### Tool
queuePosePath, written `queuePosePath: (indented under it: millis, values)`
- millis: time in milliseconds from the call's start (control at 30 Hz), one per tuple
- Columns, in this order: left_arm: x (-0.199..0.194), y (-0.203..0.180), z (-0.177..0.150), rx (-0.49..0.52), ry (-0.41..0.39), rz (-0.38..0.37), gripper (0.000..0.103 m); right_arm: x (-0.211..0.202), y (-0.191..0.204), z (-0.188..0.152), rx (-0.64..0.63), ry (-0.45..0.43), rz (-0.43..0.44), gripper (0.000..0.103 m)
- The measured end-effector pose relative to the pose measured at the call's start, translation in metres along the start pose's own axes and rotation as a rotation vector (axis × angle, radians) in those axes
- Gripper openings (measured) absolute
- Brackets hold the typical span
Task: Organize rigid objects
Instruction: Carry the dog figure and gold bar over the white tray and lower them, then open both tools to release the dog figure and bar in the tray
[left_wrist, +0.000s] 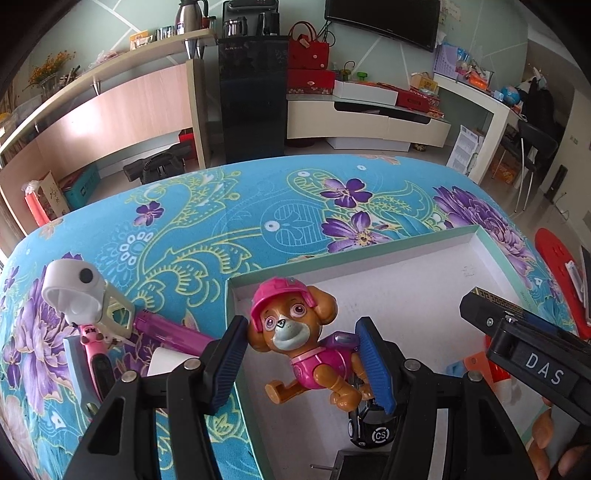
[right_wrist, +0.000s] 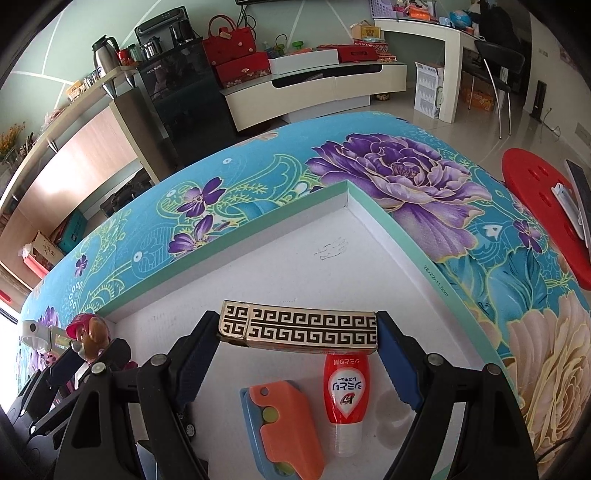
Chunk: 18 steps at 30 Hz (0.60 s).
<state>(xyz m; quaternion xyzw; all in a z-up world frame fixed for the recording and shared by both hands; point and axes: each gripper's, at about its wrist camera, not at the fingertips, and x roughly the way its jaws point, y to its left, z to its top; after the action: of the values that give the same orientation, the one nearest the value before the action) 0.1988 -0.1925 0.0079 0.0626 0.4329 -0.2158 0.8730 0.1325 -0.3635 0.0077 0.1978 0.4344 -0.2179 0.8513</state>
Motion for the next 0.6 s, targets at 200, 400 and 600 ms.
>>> queuePosePath:
  millis: [200, 400, 600]
  values:
    - [0.0036, 0.0004, -0.0015, -0.002, 0.013, 0.015, 0.064, 0.0049, 0.0025, -0.0024, -0.021, 0.010, -0.021, 0.084]
    - [0.0020, 0.0033, -0.0010, -0.016, 0.017, 0.009, 0.080, 0.0078, 0.0034, -0.0037, -0.029, 0.022, -0.029, 0.084]
    - [-0.0042, 0.0042, -0.0008, -0.017, 0.016, 0.016, 0.083, 0.0073, 0.0047, -0.0039, -0.040, 0.033, -0.032, 0.084]
